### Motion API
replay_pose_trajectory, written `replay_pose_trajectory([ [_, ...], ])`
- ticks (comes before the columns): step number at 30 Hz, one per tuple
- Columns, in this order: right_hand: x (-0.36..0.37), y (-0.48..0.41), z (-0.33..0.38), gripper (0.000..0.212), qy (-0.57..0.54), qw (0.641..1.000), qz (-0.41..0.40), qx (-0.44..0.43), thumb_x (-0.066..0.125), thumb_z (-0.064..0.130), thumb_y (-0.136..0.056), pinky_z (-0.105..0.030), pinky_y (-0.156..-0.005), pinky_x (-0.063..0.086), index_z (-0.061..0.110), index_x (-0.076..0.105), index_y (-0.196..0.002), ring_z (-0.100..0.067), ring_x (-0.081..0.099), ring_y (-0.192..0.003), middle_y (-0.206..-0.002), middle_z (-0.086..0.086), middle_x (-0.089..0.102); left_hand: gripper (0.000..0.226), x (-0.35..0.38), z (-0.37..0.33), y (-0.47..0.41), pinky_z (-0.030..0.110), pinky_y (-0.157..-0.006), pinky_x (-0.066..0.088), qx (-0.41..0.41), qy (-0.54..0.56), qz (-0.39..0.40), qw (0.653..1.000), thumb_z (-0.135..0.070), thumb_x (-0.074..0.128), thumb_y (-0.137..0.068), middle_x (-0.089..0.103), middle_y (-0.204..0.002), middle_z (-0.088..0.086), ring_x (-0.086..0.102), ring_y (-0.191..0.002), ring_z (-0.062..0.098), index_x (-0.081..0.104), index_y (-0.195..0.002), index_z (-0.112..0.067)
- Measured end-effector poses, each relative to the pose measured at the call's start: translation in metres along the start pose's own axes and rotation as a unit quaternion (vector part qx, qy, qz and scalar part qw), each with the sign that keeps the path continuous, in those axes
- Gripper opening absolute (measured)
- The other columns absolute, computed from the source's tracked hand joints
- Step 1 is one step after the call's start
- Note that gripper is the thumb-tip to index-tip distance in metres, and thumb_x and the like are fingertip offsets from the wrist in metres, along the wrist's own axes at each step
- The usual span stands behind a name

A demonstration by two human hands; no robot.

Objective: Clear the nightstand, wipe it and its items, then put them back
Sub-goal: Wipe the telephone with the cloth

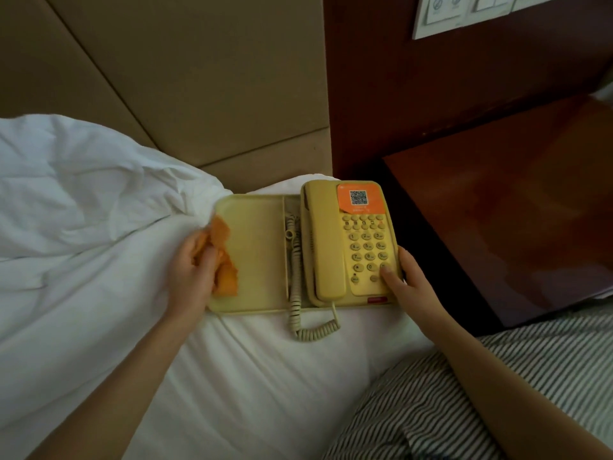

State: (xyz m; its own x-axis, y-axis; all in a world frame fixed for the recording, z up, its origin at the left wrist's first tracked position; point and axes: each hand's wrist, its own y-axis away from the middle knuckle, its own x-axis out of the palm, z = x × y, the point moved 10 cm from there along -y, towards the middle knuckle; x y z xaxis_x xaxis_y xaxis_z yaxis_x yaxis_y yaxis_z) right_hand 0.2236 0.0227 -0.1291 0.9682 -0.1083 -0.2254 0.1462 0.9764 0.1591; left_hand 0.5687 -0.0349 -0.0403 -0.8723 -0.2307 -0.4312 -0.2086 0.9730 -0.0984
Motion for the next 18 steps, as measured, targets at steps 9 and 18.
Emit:
replay_pose_trajectory([
  [9,-0.005,-0.002,-0.016,0.076,0.128,0.990,0.008,0.058,0.048,0.063,-0.085,-0.051,-0.116,0.010,0.033,0.020,-0.149,-0.017,0.020,-0.142,-0.154,0.009,0.025,0.018,0.001,0.034,-0.009,0.042,-0.091,0.049,-0.125,0.163,-0.067,0.976,-0.027,0.060,-0.075,0.068,-0.097,-0.004,0.062,-0.095,0.016,0.067,-0.090,-0.033],
  [18,-0.002,-0.002,-0.013,0.055,0.098,0.992,0.031,0.066,0.054,0.065,-0.075,-0.054,-0.114,0.016,0.080,0.019,-0.114,-0.016,0.037,-0.132,-0.124,0.023,0.050,0.026,0.005,0.036,-0.009,0.016,-0.063,0.049,-0.110,0.212,-0.084,0.967,-0.005,0.049,-0.091,0.066,-0.079,-0.013,0.061,-0.075,0.001,0.062,-0.089,-0.027],
])
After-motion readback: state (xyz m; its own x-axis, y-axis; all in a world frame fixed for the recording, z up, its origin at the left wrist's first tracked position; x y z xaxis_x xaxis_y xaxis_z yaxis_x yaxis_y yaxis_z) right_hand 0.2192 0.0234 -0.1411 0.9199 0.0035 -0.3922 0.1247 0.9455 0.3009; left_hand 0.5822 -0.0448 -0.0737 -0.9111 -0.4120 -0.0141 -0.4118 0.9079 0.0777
